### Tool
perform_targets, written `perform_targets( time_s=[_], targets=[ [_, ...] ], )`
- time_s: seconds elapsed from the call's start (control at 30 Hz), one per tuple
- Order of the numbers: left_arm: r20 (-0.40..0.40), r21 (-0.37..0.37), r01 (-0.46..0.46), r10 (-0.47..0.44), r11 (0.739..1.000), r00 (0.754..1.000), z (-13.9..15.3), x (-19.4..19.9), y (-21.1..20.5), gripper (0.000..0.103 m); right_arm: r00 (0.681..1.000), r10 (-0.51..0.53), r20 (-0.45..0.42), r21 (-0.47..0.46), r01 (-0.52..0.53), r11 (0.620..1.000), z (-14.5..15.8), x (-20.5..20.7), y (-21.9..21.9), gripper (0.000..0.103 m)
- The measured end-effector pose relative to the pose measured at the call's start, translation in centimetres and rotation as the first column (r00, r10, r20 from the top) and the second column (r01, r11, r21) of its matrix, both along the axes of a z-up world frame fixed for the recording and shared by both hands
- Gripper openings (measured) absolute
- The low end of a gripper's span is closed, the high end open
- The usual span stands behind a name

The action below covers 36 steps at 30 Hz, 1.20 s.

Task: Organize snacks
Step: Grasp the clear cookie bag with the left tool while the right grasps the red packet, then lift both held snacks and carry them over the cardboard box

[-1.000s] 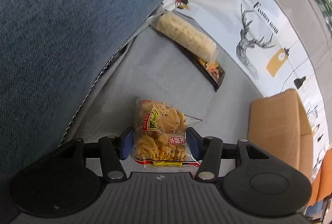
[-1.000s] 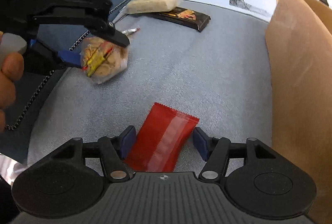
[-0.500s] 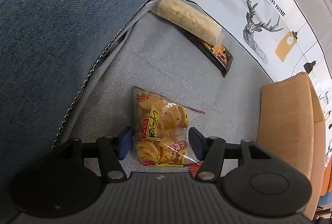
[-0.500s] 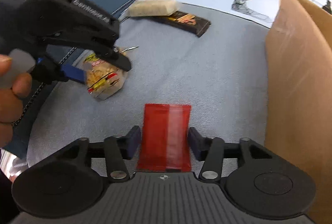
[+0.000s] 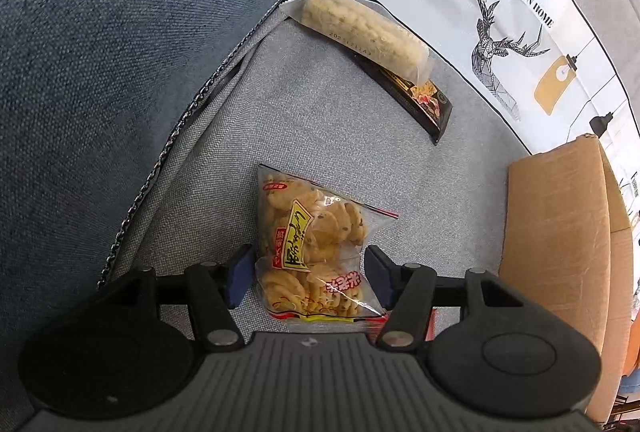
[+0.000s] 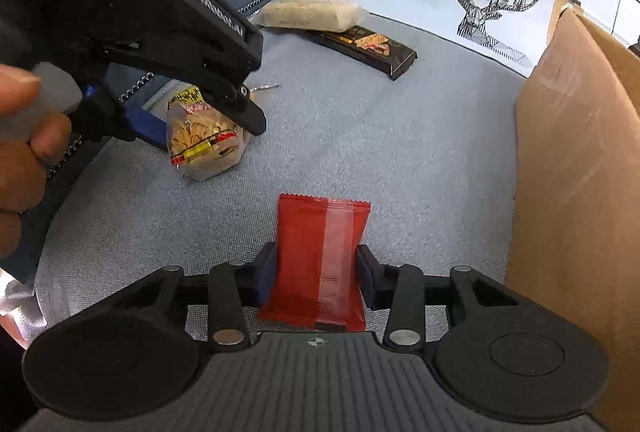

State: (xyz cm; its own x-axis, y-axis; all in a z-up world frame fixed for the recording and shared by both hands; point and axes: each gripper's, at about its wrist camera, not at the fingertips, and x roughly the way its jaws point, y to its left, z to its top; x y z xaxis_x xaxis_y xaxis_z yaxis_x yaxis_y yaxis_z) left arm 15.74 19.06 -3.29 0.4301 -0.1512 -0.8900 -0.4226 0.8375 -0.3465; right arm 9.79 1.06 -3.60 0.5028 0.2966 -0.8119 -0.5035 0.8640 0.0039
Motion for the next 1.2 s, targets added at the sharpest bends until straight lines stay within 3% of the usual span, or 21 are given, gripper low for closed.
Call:
perform_targets(
  time_s=[0.2,0.43,0.53,0.7,0.8,0.93,1.2],
  targets=[
    [0.019,0.048,0.029,-0.030,0.998,0.999,0.7,-0.2,-1.0,0.057,0.996,0.005,0.089,0.040,-0.009,0.999,3.1,-0.6,-0.8,0.043],
    [0.152,0.024,0.032,-0.035,0.999,0.988,3.4,-2.0,-2.3,0.057,0.973,-0.044,0.226,0.140,0.012,0.990,9.3,-0.5,-4.7,0.043],
    [0.223,0.034,0.032,-0.039,0.999,0.974,4.9,-2.6,-3.0,0.057,0.950,-0.077,0.304,0.190,0.019,0.982,13.0,-0.2,-7.5,0.043],
    [0.339,0.042,0.010,-0.024,0.999,0.941,7.0,-2.9,-4.0,0.057,0.878,-0.144,0.458,0.235,0.036,0.971,17.2,0.6,-13.6,0.043],
    [0.397,0.043,-0.004,-0.013,0.999,0.918,8.1,-2.7,-5.0,0.057,0.841,-0.234,0.488,0.283,0.101,0.954,16.4,1.2,-17.7,0.043],
    [0.485,0.028,0.001,-0.015,1.000,0.874,9.3,-2.0,-7.0,0.057,0.855,-0.323,0.406,0.301,0.208,0.931,13.5,2.4,-21.9,0.043],
    [0.635,0.005,0.096,-0.077,0.995,0.769,11.0,0.6,-13.9,0.057,0.819,-0.391,0.420,0.292,0.286,0.913,12.4,3.1,-28.4,0.043]
  ],
)
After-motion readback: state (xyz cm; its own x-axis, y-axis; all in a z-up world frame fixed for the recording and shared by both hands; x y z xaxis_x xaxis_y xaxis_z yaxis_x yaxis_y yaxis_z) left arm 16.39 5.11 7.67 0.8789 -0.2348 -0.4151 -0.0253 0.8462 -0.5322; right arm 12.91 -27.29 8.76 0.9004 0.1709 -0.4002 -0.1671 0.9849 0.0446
